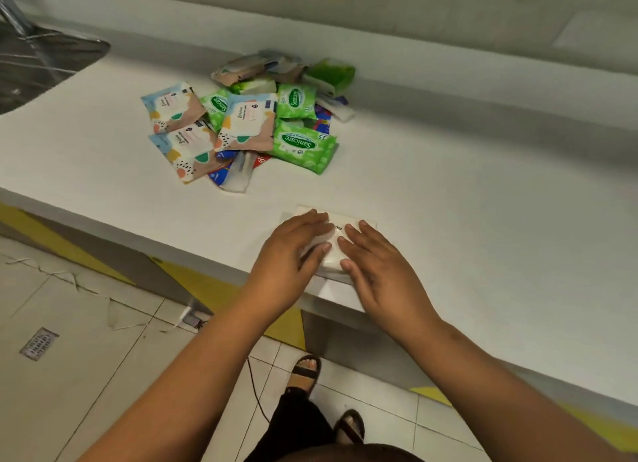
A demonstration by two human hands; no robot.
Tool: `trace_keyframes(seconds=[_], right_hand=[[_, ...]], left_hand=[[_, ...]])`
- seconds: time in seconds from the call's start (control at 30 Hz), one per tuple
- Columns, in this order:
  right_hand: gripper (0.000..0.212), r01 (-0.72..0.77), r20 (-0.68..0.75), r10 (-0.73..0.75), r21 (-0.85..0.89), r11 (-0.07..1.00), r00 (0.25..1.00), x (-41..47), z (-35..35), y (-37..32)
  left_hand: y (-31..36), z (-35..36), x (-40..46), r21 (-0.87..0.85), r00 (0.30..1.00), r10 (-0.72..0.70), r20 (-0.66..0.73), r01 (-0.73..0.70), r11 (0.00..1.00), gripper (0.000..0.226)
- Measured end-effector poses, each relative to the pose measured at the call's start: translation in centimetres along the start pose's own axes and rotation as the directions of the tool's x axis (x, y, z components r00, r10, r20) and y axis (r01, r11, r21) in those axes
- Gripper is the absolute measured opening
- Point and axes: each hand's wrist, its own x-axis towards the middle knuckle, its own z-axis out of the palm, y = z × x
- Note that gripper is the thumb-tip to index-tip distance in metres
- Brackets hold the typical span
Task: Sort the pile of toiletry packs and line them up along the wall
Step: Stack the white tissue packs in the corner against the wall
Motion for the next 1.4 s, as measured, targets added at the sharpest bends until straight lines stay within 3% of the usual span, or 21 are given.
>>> trace_keyframes(seconds=[0.07,0.13,0.23,0.4,0.53,0.67,0.83,0.93,1.1,1.23,1.4], right_hand=[[0.040,-0.054,-0.063,0.054,0.011,0.999,0.997,-0.4,-0.6,0.6],[0.036,-0.105,-0.103,0.107,0.022,0.994,0.989,-0.6,-1.2,1.3],[0.034,-0.160,-0.140,0.164,0.038,0.986,0.977,-0.8,-2.1,2.4],[0.038,-0.289,-0.163,0.298,0.077,0.954,0.940,-0.8,-4.0,4.2],[0.043,-0.420,-0.252,0.442,0.137,0.897,0.861,-0.6,-5.7,5.2],[0.052,-0.620,-0.420,0.615,0.145,0.771,0.667,-0.6,-6.5,6.3],[0.050,-0.689,-0.429,0.733,0.289,0.665,0.528,-0.9,-7.3,7.9],[0.048,-0.679,-0.431,0.791,0.422,0.602,0.434,-1.0,-8.3,8.7],[0.043,-0.515,-0.420,0.864,0.694,0.503,0.277,-1.5,-9.8,10.1],[0.032,-0.490,-0.450,0.866,0.717,0.496,0.218,-1.9,-11.0,11.6],[0.029,-0.489,-0.470,0.860,0.713,0.503,0.199,-3.5,-12.8,14.0]], left_hand=[[1.1,1.5,0.4,0.048,0.995,-0.060,-0.075,0.064,0.997,0.045],[2.0,2.7,0.9,0.037,0.976,-0.208,-0.073,0.211,0.977,0.065],[3.0,4.0,2.4,-0.106,0.928,-0.364,0.078,0.371,0.923,0.078],[4.0,6.3,5.9,-0.156,0.879,-0.399,0.261,0.446,0.881,0.070],[4.7,8.6,8.4,-0.130,0.881,-0.357,0.310,0.411,0.902,0.067],[5.8,10.8,9.9,-0.149,0.895,-0.288,0.340,0.354,0.923,0.064],[7.2,13.5,11.7,-0.125,0.901,-0.155,0.406,0.222,0.967,0.062],[7.9,14.7,13.0,-0.077,0.885,-0.100,0.455,0.151,0.986,0.060],[9.5,16.9,15.0,-0.032,0.876,0.031,0.481,-0.018,0.999,0.061],[11.3,19.2,16.3,-0.032,0.853,0.066,0.518,-0.058,0.998,0.062],[13.9,21.9,17.4,-0.035,0.825,0.079,0.560,-0.072,0.997,0.061]])
